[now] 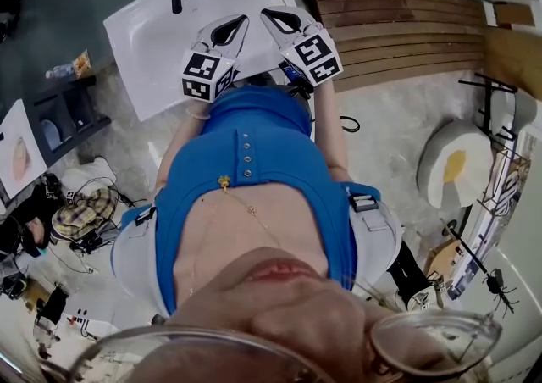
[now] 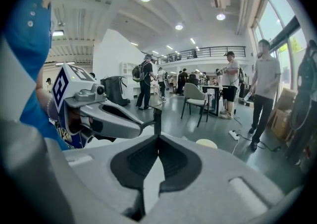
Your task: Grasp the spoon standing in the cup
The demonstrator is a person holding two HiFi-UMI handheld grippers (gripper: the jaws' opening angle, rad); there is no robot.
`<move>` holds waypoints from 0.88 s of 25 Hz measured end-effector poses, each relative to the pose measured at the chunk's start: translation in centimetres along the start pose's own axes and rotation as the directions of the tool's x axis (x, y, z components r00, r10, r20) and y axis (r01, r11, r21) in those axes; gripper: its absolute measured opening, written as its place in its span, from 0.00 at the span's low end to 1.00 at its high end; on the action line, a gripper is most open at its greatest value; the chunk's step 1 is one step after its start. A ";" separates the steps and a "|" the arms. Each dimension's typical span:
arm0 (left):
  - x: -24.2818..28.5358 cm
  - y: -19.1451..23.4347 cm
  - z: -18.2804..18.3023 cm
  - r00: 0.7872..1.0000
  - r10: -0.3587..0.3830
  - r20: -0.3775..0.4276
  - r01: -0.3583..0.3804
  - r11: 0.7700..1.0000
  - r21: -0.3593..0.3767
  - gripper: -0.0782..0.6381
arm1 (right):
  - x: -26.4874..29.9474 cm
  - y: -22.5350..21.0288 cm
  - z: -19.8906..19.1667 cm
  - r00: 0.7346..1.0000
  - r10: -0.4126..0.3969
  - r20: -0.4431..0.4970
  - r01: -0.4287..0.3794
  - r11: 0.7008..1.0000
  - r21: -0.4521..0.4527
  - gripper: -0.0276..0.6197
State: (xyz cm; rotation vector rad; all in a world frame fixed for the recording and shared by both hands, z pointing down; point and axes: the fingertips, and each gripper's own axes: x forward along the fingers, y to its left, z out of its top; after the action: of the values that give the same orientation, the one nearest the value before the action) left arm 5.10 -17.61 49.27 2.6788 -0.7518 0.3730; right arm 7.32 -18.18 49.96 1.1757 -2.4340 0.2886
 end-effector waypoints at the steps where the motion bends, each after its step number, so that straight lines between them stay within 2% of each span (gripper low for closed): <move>1: 0.0 -0.1 0.2 1.000 -0.002 0.003 0.002 1.000 0.002 0.10 | -0.2 0.0 0.5 1.000 -0.005 0.015 0.004 1.000 0.008 0.05; 6: -0.3 -0.6 1.7 0.999 -0.014 0.038 0.014 1.000 0.017 0.10 | -0.9 -0.1 1.9 0.995 0.002 0.096 -0.005 0.999 0.036 0.05; 22: -1.2 -1.5 5.7 0.991 -0.038 0.128 0.030 0.998 0.058 0.10 | -2.9 0.0 6.3 0.972 0.018 0.234 -0.027 0.999 0.035 0.05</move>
State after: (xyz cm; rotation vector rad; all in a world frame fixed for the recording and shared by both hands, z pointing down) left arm 5.79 -18.04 43.27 2.7866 -0.7416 0.2172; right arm 7.12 -18.43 43.04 1.2623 -2.6562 0.2140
